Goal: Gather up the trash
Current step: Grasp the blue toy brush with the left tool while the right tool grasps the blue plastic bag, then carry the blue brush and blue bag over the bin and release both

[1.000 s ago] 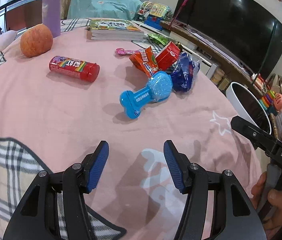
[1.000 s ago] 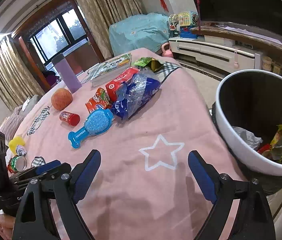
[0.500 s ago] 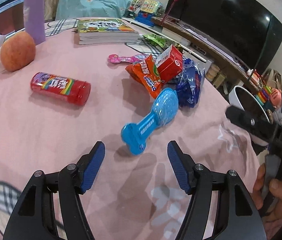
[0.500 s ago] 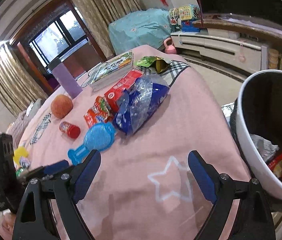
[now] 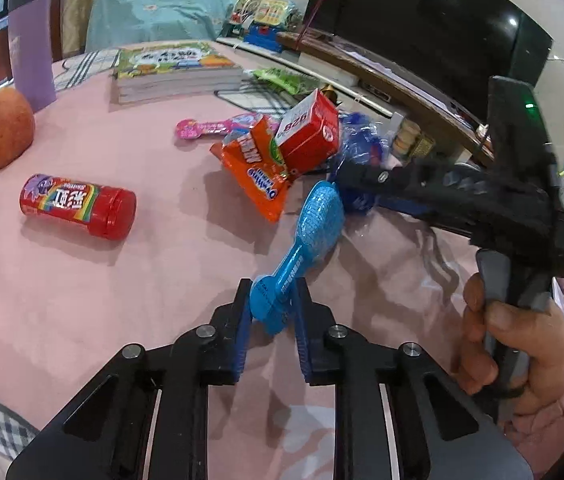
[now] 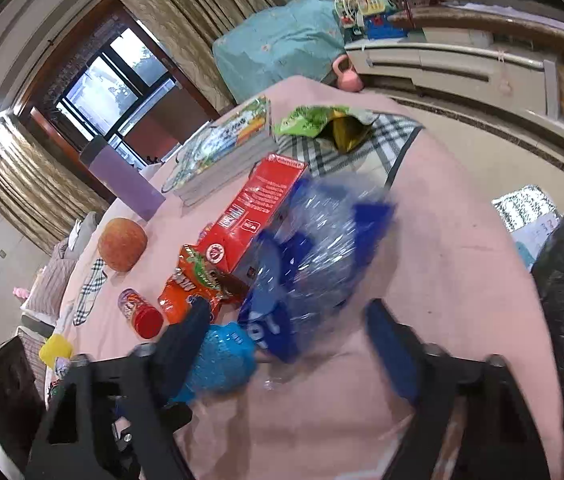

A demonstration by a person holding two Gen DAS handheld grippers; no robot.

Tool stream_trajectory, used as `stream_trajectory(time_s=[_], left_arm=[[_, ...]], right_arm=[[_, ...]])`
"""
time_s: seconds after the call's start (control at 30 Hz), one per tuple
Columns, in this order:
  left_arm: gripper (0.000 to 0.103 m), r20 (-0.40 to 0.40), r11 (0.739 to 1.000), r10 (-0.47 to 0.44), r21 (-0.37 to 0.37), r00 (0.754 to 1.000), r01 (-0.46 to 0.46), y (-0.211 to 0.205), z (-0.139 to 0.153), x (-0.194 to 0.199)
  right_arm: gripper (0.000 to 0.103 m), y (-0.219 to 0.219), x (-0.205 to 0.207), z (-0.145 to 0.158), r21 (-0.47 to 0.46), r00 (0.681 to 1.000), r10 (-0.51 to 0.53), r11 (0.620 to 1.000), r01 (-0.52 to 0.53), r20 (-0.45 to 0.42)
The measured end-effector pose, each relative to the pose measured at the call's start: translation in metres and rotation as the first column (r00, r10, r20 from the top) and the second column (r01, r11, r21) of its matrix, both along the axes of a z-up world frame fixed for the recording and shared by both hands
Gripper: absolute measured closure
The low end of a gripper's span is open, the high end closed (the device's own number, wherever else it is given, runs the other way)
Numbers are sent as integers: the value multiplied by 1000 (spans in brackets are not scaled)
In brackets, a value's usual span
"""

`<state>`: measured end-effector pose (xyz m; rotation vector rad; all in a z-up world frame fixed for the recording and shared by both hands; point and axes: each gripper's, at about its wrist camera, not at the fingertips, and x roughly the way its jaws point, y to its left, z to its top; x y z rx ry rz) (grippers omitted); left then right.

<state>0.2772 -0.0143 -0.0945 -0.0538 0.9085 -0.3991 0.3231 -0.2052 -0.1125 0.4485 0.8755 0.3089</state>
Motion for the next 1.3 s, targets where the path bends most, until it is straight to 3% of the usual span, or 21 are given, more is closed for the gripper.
stream_trajectory(time_s=[0.1,0.17,0.67,0.7,0.87,1.13,1.3], left_arm=[[95,17,1000,-16,-3,1000,16,-4,3,-7],[96,28,1000,-22,2,999,22,-7,5,-13],[96,77,998,-17,-55,997,22,-28,20,-65],[100,79,998,-11,-55,997,15,-28,21,-67],[100,71,998,25,-67,997,-20,-24,23,-72],[100,73,998,35,-56,997,-30,-28,21,-78],[100,61,998,34,-62,998,-31,-33,18,-83]], right_arm=[[71,-3,-7,-1,-13,1000,-10,1000,11,6],[74,-6,-15,-1,-20,1000,-8,1000,8,8],[77,-38,-89,23,-92,997,-29,995,36,75],[77,-39,-91,24,-93,996,-33,995,40,78],[78,-47,-109,30,-124,995,-38,991,50,93],[78,-35,-129,23,-158,996,77,985,-70,37],[78,-30,-137,23,-196,994,98,977,-88,40]])
